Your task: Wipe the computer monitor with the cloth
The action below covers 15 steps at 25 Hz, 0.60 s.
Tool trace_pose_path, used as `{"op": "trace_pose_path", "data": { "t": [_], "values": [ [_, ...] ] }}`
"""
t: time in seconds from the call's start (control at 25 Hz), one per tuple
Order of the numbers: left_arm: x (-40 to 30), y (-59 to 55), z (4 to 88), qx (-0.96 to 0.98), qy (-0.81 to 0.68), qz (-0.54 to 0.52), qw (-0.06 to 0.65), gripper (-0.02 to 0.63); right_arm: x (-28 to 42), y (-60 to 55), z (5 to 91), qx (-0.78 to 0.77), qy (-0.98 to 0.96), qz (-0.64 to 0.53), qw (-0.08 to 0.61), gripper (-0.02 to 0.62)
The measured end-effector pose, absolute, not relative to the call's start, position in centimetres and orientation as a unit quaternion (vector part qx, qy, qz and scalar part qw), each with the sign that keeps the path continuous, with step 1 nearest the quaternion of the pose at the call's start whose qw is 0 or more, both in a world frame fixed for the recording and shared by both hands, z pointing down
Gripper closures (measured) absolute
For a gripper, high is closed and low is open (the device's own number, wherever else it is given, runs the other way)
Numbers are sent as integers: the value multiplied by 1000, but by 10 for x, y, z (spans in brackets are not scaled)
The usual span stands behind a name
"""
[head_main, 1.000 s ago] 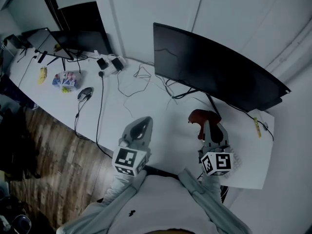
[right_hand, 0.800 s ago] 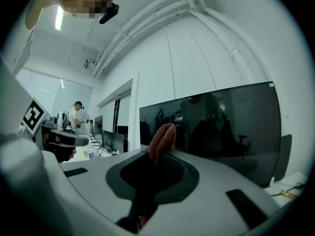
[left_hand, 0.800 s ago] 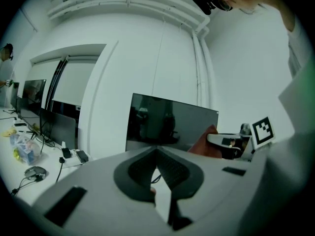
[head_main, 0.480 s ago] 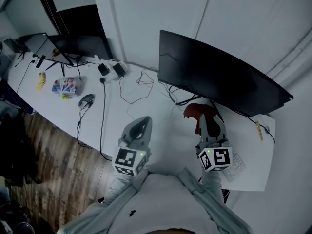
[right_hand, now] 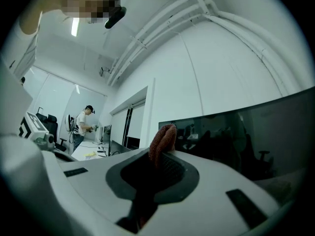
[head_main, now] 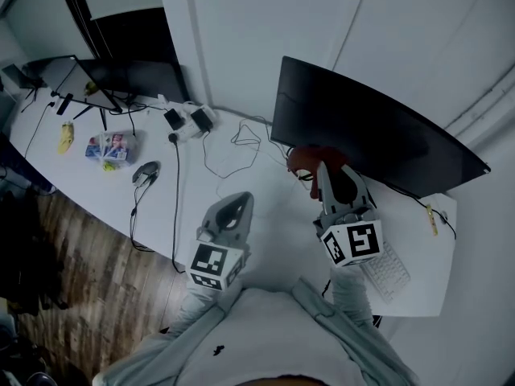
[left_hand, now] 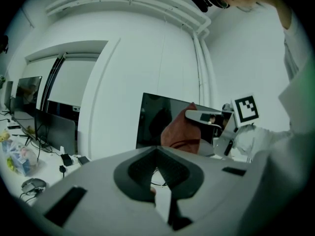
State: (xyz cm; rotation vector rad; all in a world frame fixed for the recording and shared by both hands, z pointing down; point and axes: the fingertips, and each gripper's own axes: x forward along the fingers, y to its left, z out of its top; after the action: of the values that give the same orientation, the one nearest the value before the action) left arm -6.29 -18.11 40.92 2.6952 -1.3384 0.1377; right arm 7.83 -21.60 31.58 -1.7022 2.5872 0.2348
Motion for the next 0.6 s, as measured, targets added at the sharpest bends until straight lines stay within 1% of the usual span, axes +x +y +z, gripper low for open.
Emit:
{"op": "trace_pose_path", "data": {
  "t": [0.32,0.6],
  "values": [
    [-79,-191,412,895,-441,37,58,584,26,-258,281,-523,843,119,36,561],
    [-94,-198,416,895,-441,33,58,584,2,-303,250,-534,830,151,54,561]
  ]
}}
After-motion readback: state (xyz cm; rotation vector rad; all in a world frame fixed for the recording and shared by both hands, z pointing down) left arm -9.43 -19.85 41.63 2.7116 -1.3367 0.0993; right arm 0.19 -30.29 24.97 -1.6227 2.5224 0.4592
